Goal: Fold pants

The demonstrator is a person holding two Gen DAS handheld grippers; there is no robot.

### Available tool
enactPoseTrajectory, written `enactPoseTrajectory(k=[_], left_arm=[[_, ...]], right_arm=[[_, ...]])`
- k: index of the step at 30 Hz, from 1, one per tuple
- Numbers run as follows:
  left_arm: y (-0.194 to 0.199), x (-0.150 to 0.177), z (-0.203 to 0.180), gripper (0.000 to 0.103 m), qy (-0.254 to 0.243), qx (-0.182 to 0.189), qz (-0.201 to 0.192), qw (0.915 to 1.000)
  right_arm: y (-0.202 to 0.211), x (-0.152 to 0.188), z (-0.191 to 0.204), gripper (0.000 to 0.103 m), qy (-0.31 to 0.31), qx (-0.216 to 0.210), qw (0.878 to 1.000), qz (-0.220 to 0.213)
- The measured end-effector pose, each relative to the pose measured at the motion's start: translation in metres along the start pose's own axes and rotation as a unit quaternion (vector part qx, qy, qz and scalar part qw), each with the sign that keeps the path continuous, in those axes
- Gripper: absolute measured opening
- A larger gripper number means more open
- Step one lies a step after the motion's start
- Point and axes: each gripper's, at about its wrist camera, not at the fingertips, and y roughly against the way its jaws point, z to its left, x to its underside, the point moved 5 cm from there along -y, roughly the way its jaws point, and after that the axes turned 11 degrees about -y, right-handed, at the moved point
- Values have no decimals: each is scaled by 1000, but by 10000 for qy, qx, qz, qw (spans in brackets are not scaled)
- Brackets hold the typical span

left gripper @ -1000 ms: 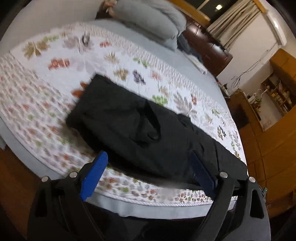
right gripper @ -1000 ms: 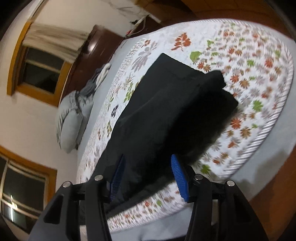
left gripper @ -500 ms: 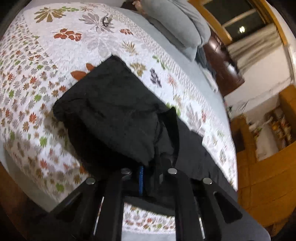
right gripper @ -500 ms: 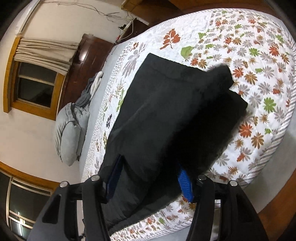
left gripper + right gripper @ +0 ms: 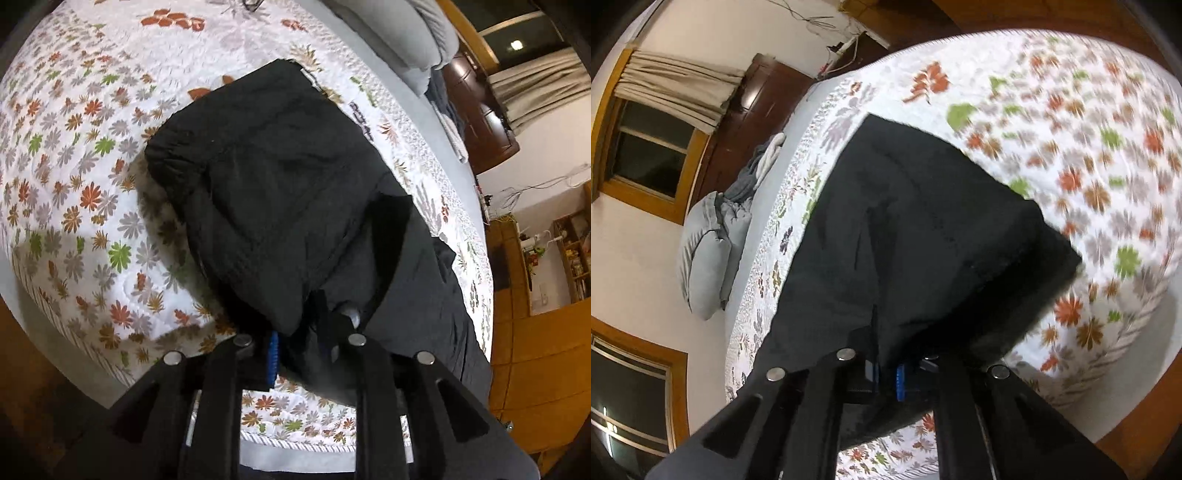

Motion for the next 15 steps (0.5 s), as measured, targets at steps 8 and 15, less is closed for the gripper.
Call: enactPoseTrajectory(k=[8, 15], left_arm=[[-5, -6, -9, 27, -71, -188, 134, 9997], [48, 1, -34, 61, -1003, -738, -380, 9915]], right_arm=[[10, -9, -27, 23, -395, -52, 9992, 2], [81, -31, -32, 33, -36, 379, 9951, -914]])
